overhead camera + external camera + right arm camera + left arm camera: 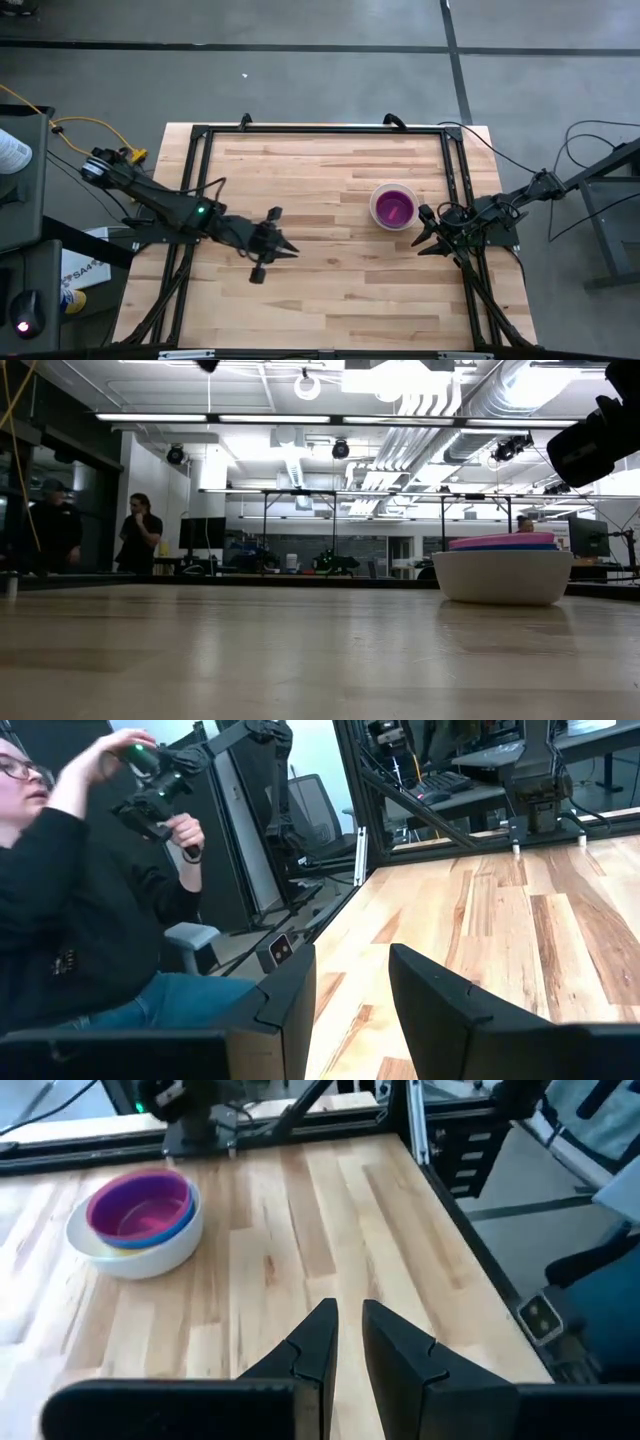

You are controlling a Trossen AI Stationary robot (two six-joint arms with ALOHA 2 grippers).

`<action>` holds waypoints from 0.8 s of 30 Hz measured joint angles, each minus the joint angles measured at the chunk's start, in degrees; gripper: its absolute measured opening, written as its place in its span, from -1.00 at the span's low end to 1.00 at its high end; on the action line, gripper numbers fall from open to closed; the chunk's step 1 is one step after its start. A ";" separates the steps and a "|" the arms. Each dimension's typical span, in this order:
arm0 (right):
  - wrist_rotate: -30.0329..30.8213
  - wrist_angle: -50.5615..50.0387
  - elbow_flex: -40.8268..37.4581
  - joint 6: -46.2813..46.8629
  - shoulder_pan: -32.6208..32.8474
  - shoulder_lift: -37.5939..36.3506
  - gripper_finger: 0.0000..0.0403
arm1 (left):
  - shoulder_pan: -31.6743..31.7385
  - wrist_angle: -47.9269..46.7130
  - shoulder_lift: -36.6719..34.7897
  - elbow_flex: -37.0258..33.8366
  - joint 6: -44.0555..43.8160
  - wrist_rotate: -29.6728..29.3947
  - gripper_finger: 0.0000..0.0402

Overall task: Nest bowls inside each other
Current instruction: Return to Home Position

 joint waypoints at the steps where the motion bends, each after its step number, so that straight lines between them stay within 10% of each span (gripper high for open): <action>1: 0.00 0.00 0.00 0.00 0.00 0.00 -0.39 | -0.51 1.13 -1.34 -2.03 -0.05 -0.29 -0.75; 24: -0.09 0.11 0.00 0.00 -0.02 0.04 -0.39 | -8.35 28.40 -28.84 -36.05 1.59 -5.56 -0.75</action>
